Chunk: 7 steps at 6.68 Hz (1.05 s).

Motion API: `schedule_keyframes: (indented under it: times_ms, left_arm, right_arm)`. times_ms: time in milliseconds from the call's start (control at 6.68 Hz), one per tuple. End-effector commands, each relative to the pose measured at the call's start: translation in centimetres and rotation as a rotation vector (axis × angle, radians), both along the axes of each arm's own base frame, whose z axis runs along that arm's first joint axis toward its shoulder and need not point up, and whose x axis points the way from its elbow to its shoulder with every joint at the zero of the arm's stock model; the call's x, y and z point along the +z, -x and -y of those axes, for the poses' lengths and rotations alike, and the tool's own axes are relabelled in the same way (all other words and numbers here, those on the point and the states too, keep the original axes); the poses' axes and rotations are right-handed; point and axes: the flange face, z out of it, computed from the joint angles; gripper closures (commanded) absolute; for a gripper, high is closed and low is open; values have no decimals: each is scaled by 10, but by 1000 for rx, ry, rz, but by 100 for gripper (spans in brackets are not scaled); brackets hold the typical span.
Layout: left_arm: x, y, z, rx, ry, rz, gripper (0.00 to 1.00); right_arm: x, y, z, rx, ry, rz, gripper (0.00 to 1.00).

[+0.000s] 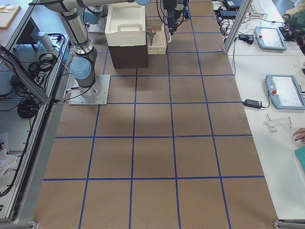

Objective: Put scissors in drawer and close it
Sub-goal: 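Move the left gripper over the drawer's white handle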

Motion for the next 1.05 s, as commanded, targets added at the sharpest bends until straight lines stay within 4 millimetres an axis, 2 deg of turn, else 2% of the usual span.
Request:
schedule_keyframes:
  times_ms: [0, 299, 599, 898]
  left_arm:
    - [7, -1, -6, 18, -22, -2, 0]
    - [30, -5, 5, 0, 42, -12, 0]
    - [18, -4, 24, 2, 125, -15, 0]
    - [-6, -6, 26, 0, 81, 16, 0]
  right_arm:
    - [-2, 0, 1, 0, -6, 0, 0]
    - [-2, 0, 1, -1, -6, -1, 0]
    - [-2, 0, 1, 0, -6, 2, 0]
    - [-2, 0, 1, 0, -2, 4, 0]
